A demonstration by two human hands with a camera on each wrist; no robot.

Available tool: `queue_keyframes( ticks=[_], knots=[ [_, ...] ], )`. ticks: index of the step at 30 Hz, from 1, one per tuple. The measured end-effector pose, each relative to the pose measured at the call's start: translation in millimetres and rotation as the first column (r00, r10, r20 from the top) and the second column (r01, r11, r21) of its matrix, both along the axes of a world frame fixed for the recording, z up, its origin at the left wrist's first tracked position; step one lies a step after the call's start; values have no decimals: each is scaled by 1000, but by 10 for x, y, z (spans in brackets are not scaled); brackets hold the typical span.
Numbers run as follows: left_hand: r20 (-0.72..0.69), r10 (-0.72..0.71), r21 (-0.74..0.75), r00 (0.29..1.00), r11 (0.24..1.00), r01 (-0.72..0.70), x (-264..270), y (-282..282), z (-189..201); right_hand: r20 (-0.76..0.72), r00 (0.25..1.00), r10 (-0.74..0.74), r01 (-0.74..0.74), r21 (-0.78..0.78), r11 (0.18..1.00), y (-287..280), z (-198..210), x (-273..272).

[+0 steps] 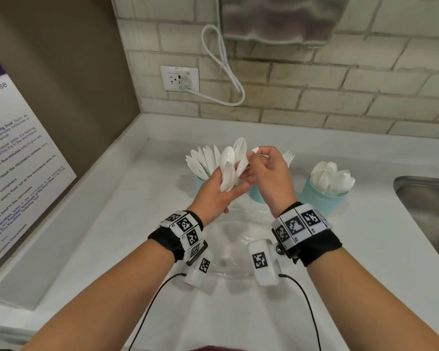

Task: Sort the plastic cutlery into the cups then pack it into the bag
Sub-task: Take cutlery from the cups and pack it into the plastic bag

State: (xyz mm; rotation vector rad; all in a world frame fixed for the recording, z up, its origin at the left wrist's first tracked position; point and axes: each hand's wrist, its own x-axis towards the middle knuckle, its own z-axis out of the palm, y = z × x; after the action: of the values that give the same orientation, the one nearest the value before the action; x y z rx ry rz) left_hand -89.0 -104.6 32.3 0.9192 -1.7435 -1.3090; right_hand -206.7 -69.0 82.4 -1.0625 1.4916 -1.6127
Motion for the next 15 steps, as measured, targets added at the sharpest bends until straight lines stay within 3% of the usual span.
queue_keyframes(
  ticks=[11, 15],
  knots=[
    [196, 63, -228, 979, 973, -17, -40, -149, -117, 80, 992, -96, 92, 57, 994, -175, 31, -20],
    [192, 77, -191, 978, 981, -39, -31, -143, -120, 88, 995, -50, 43, 72, 996, -213, 75, -68]
  ],
)
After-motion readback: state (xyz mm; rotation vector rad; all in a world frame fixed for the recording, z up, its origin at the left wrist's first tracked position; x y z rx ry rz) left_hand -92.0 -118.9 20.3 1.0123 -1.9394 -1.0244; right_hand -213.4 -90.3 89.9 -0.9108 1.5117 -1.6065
